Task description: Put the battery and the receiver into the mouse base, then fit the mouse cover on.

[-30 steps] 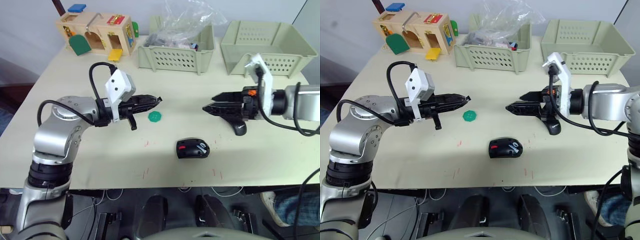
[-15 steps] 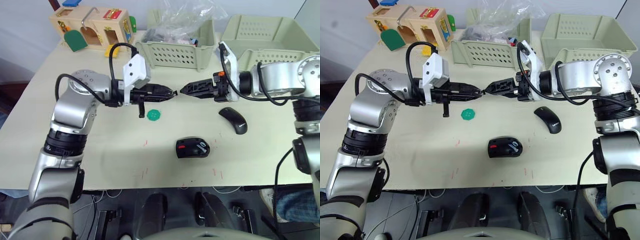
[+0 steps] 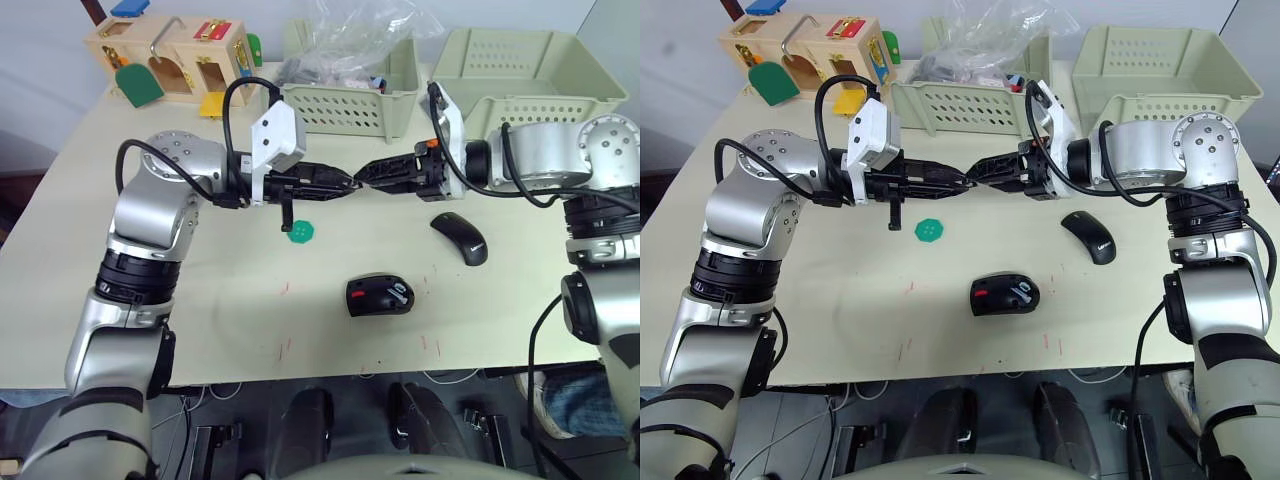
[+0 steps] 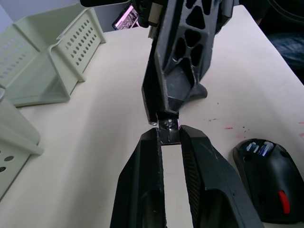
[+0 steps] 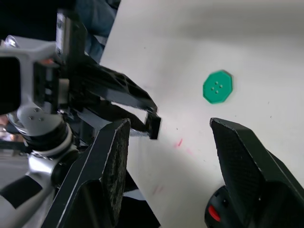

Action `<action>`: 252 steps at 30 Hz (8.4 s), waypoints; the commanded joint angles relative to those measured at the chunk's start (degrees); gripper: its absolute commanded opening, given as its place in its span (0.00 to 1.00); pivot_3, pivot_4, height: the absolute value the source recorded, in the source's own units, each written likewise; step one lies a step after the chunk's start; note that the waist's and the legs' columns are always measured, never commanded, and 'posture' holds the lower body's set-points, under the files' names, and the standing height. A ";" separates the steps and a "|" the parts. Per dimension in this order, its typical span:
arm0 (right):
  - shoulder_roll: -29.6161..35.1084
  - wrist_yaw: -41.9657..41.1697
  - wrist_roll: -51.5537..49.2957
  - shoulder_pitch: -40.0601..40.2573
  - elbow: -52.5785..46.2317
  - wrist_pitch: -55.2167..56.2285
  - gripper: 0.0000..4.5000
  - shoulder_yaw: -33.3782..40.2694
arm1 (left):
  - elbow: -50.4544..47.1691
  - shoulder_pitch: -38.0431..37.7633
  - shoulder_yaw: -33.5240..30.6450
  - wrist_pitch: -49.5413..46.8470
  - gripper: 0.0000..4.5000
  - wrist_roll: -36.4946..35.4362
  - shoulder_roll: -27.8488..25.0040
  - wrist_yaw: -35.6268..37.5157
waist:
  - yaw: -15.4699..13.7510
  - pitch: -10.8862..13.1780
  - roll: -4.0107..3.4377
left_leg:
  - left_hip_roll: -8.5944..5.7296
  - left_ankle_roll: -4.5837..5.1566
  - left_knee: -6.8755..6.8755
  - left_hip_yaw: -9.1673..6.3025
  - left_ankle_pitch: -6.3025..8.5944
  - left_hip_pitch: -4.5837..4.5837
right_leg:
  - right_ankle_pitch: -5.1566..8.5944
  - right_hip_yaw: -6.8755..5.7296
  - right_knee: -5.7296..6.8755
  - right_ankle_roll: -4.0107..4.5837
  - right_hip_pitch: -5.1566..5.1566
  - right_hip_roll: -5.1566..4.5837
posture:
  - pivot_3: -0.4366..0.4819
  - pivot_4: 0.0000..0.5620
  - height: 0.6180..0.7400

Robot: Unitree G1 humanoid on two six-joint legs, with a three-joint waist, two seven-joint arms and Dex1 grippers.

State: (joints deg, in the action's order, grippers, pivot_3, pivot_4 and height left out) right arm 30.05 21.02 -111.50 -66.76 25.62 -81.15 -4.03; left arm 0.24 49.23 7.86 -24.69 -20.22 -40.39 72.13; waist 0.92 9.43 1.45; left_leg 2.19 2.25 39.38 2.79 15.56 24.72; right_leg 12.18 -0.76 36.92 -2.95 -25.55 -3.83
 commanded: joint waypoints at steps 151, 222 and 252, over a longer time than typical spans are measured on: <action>31.87 -39.83 21.91 -3.99 -41.44 -11.35 0.00 -18.14 | -9.50 -19.13 17.11 0.60 0.97 12.32 8.42 -8.91 | -0.64 -0.03 -0.13 | 0.01 0.06 0.41 -0.07 0.03 -0.04 | -0.17 0.20 0.19 -0.07 0.00 0.03 | 0.48 0.27 1.00; 11.90 -42.64 50.15 0.92 -35.12 -11.35 0.00 -30.39 | -8.36 -19.04 17.77 0.55 0.64 14.86 12.02 -9.54 | -0.36 -0.03 -0.15 | 0.01 0.08 0.80 -0.12 0.04 -0.02 | -0.17 0.20 0.66 -0.07 -0.02 0.02 | 0.48 0.27 1.00; 9.27 -46.50 57.00 3.14 -36.65 -11.35 0.00 -31.67 | -8.94 -19.60 17.74 0.20 0.64 14.75 12.00 -10.25 | -0.27 -0.03 -0.15 | 0.00 0.08 0.80 -0.12 0.04 -0.03 | -0.17 0.20 0.66 -0.07 -0.02 0.03 | 0.48 0.27 1.00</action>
State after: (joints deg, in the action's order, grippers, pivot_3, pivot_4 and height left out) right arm 39.84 -25.28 -54.04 -63.35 -9.84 -92.20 -35.50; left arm -6.12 29.43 25.55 -24.83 -5.58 -28.64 62.18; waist 0.65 9.39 1.29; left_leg 2.19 2.33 40.18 2.67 15.60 24.69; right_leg 12.01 -0.56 37.58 -3.02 -25.56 -3.80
